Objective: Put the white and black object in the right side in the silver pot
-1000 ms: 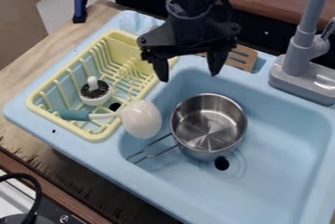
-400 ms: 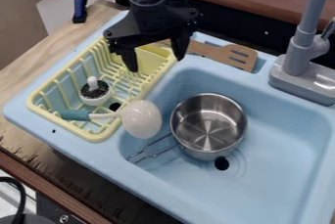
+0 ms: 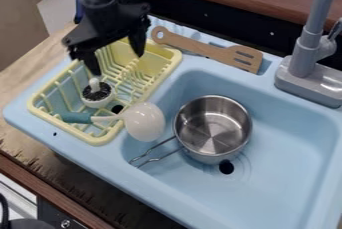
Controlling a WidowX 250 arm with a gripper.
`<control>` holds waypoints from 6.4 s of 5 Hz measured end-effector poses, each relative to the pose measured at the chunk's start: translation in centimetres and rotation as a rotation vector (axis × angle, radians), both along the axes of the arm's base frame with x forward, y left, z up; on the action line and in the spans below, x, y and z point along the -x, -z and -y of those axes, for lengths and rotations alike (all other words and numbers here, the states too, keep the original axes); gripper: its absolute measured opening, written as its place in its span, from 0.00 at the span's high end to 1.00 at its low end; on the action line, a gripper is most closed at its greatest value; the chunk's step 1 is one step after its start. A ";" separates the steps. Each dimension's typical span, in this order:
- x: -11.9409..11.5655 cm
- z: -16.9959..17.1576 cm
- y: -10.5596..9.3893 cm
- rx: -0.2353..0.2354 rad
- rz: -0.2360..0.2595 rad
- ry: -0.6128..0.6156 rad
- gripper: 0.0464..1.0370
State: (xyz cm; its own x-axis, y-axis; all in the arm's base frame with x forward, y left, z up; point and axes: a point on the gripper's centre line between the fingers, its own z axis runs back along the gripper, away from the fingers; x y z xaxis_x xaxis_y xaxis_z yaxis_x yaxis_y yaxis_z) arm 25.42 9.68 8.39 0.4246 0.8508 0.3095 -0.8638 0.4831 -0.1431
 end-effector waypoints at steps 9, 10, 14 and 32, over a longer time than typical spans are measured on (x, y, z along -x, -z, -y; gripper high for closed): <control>0.3 -3.8 5.0 -0.158 0.000 -0.240 0.67; 0.7 -3.6 4.9 -0.123 -0.041 -0.243 0.82; -0.5 -0.8 -2.5 -0.016 0.072 -0.248 0.85; -0.8 18.6 0.5 -0.043 0.000 0.601 0.04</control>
State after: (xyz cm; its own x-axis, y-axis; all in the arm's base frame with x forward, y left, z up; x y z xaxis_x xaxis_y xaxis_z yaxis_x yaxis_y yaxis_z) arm 26.22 -8.93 7.87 0.8274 0.4484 0.3382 -0.4375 0.8922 -0.1125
